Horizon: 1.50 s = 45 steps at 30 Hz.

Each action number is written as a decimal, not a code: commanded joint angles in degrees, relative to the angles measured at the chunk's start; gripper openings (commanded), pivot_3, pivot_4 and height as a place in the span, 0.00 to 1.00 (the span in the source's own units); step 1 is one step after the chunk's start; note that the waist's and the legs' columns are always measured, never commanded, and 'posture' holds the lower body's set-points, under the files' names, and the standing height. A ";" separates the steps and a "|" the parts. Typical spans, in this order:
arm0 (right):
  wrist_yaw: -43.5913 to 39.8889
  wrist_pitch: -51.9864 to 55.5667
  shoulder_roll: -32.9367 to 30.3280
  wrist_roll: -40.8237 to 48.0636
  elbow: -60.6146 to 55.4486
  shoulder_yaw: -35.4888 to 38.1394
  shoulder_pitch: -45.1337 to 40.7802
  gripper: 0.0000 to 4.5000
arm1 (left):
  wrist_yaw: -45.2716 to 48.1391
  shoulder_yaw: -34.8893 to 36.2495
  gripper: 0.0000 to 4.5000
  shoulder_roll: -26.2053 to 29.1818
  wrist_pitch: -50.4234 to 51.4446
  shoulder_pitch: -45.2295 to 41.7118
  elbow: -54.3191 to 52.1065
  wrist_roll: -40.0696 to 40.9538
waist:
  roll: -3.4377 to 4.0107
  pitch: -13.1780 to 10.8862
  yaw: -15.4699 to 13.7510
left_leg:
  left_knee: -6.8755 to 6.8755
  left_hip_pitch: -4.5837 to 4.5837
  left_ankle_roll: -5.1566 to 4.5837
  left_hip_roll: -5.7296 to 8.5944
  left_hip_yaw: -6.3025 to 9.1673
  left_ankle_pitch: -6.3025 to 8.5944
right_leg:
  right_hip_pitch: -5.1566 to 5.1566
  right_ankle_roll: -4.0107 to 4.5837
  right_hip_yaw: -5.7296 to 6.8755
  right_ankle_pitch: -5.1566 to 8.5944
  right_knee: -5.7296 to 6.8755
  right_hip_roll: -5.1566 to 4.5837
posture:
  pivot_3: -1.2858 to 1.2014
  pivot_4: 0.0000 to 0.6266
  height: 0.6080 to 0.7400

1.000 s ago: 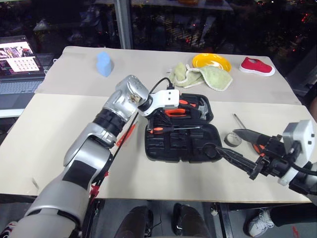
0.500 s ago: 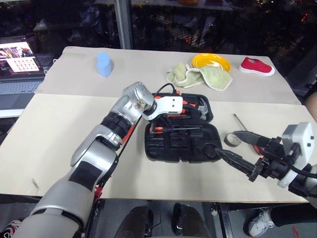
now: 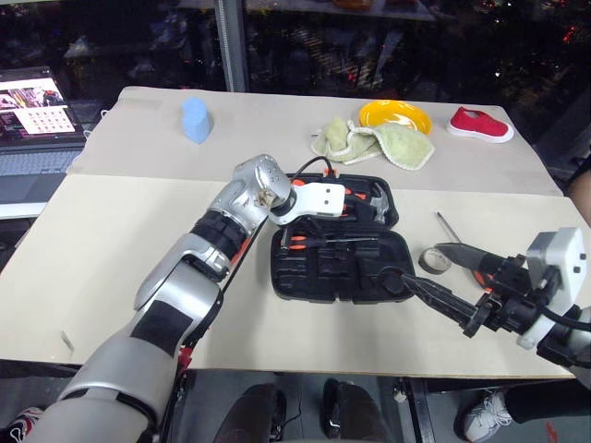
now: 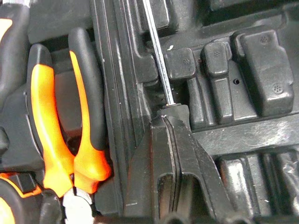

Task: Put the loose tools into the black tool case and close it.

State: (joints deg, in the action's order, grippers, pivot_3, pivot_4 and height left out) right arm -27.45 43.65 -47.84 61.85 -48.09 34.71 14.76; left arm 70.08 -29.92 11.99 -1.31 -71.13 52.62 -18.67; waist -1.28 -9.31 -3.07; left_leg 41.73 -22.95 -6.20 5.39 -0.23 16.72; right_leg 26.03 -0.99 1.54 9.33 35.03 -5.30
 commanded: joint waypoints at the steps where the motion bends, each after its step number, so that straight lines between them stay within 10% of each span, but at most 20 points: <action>1: -0.25 -2.29 0.26 -3.15 -0.85 1.07 1.26 1.00 | 3.25 7.23 0.01 -0.50 5.10 -1.29 -0.27 7.45 | 0.00 0.00 0.13 | 0.00 -0.02 -0.06 0.00 -0.04 0.03 | 0.03 0.00 -0.02 0.00 0.01 0.00 | 0.52 0.24 0.94; 6: 1.98 -2.54 2.42 -7.13 0.97 2.73 3.62 1.00 | 8.64 19.80 0.17 4.73 17.57 -0.55 -6.65 20.20 | 0.00 0.00 0.95 | 0.06 -0.22 0.04 0.00 -0.05 -0.03 | 0.30 0.00 0.00 0.00 0.07 0.07 | 0.52 0.24 0.94; 16: -10.01 -4.31 6.45 -12.47 10.85 23.97 23.18 1.00 | 18.04 32.63 0.98 25.07 47.05 18.30 -44.97 43.79 | 0.19 0.06 1.19 | -0.02 0.05 0.13 0.00 -0.09 -0.04 | 0.13 -0.01 -0.15 0.01 0.09 0.14 | 0.52 0.24 0.94; 27: -19.96 -5.89 2.09 -16.68 23.80 33.27 29.37 1.00 | 9.75 37.58 0.98 33.41 55.70 32.66 -65.00 55.83 | 0.47 -0.01 1.28 | -0.80 1.95 0.39 -0.04 -0.17 0.46 | -1.74 -0.81 -0.66 0.68 -0.34 0.12 | 0.52 0.24 0.94; 45: -14.37 -0.03 -9.91 -30.00 46.90 -11.31 -14.84 1.00 | 1.30 36.66 0.98 36.07 55.08 35.91 -74.54 62.51 | 0.46 -0.02 1.85 | -1.06 1.41 1.03 -0.01 -0.28 0.06 | -0.78 0.11 -0.66 0.44 -0.04 0.15 | 0.52 0.24 0.94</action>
State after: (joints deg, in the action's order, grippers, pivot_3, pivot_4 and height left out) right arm -42.69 42.04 -57.99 32.53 -2.11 23.76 2.24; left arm 72.33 5.50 47.32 53.89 -35.11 -19.82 42.22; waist -0.82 -9.32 -1.22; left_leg 40.68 -21.60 -5.17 5.38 -0.49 16.78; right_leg 25.28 -0.87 0.91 9.77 34.99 -5.14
